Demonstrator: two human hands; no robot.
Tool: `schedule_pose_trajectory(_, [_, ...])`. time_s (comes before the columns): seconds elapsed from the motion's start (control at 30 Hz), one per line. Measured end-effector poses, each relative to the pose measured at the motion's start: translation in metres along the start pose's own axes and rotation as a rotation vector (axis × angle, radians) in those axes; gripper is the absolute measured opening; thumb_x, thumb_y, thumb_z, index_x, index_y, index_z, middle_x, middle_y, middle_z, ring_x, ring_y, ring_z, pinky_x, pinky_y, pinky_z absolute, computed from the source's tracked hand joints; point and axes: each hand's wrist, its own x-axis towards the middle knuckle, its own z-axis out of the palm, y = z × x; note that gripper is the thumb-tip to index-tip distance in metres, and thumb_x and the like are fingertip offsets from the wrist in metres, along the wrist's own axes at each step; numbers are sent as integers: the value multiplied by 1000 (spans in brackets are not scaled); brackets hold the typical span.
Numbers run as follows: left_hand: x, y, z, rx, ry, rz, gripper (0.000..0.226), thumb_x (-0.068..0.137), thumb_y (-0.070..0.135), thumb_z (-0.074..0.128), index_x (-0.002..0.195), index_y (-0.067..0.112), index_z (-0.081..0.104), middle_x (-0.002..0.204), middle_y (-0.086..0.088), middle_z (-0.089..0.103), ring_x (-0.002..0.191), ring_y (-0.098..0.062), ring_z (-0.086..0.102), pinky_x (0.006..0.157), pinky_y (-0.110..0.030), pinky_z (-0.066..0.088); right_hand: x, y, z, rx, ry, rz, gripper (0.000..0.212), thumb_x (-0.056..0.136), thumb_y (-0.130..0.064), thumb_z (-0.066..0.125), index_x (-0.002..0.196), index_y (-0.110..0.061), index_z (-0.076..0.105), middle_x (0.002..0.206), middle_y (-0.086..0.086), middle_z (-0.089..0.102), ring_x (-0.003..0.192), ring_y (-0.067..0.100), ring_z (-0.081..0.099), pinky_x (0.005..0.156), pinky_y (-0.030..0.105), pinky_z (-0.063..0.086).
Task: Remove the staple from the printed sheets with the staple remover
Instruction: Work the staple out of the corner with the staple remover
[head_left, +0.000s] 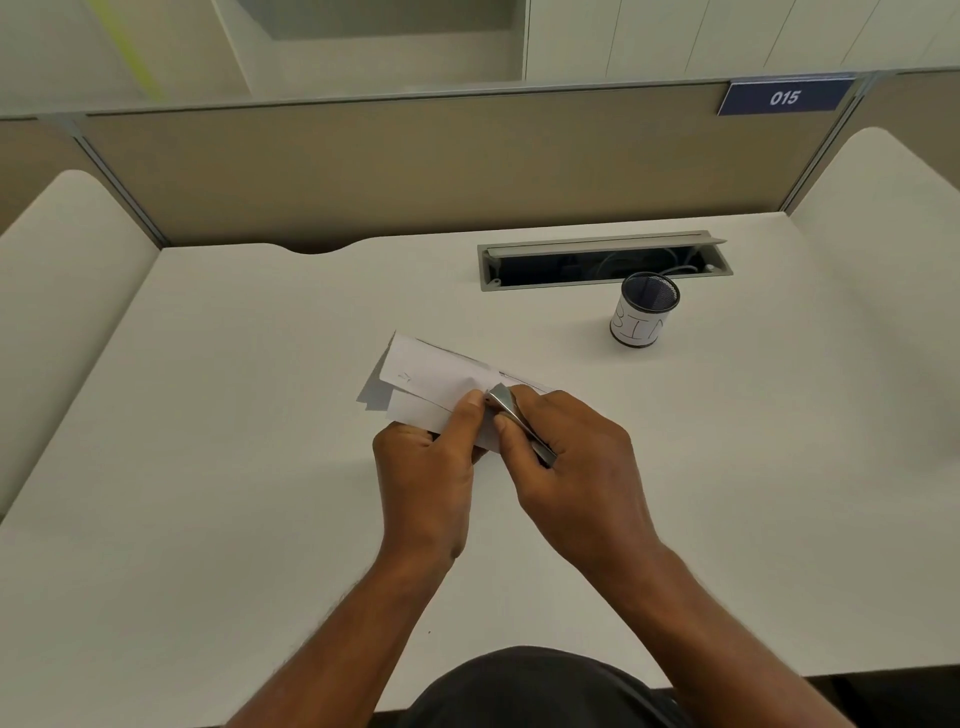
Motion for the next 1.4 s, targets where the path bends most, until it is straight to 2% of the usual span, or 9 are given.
schedule_pose_trajectory(0.23, [3, 1, 2, -21, 21, 2, 11, 91, 12, 71, 99, 8, 77, 92, -5, 80, 89, -26, 77, 81, -42, 62, 2, -3, 6, 36, 53, 26, 12, 97, -24, 60, 98, -17, 69, 72, -15, 51, 65, 4, 44, 61, 10, 34])
schedule_pose_trajectory(0.4, [4, 2, 2, -20, 31, 17, 11, 90, 12, 71, 99, 14, 77, 93, -1, 80, 91, -23, 77, 79, -39, 63, 2, -6, 7, 180, 62, 102, 16, 98, -21, 62, 82, -17, 66, 63, -12, 50, 60, 10, 46, 57, 11, 32])
schedule_pose_trajectory(0.53, [3, 3, 1, -18, 23, 22, 13, 90, 12, 71, 88, 24, 75, 86, 8, 80, 88, -18, 77, 77, -36, 63, 2, -6, 7, 287, 25, 176, 19, 99, -26, 59, 83, -19, 68, 63, -6, 60, 65, 18, 57, 57, 29, 45])
schedule_pose_trajectory(0.63, [3, 4, 2, -21, 20, 31, 14, 91, 10, 70, 88, 23, 76, 85, 7, 80, 87, -17, 77, 76, -35, 62, 3, -9, 5, 348, 14, 233, 20, 98, -27, 59, 83, -19, 70, 63, -2, 61, 65, 20, 58, 60, 36, 46])
schedule_pose_trajectory(0.77, [3, 3, 2, -20, 26, 27, 13, 90, 11, 71, 91, 23, 75, 86, 6, 80, 87, -18, 77, 76, -36, 62, 3, -11, 4, 410, 7, 309, 21, 98, -29, 60, 82, -22, 72, 62, 1, 62, 63, 20, 58, 59, 34, 47])
schedule_pose_trajectory(0.93, [3, 2, 2, -7, 39, 21, 12, 90, 13, 71, 89, 24, 74, 85, 7, 79, 87, -18, 77, 79, -39, 63, 3, -13, 1, 478, -19, 385, 20, 97, -31, 59, 85, -27, 75, 58, -6, 62, 58, 8, 59, 57, 17, 45])
schedule_pose_trajectory(1.13, [2, 4, 4, -9, 44, 47, 19, 90, 10, 71, 82, 26, 75, 79, 10, 79, 81, -14, 77, 73, -33, 62, 3, -19, 1, 557, -21, 451, 26, 98, -32, 58, 80, -24, 75, 59, 1, 64, 55, 9, 56, 62, 35, 52])
schedule_pose_trajectory(1.27, [2, 3, 5, -32, 58, 44, 22, 90, 8, 71, 79, 26, 75, 79, 10, 79, 79, -13, 76, 71, -32, 60, 5, -21, -1, 646, -11, 510, 34, 99, -28, 58, 72, -11, 70, 57, 6, 63, 53, 10, 52, 60, 30, 50])
schedule_pose_trajectory(1.4, [0, 1, 6, -40, 61, 32, 14, 90, 10, 71, 92, 23, 74, 89, 6, 79, 87, -17, 77, 75, -34, 62, 6, -18, -2, 762, 5, 567, 34, 99, -25, 58, 71, -10, 70, 58, 7, 62, 55, 16, 51, 61, 29, 47])
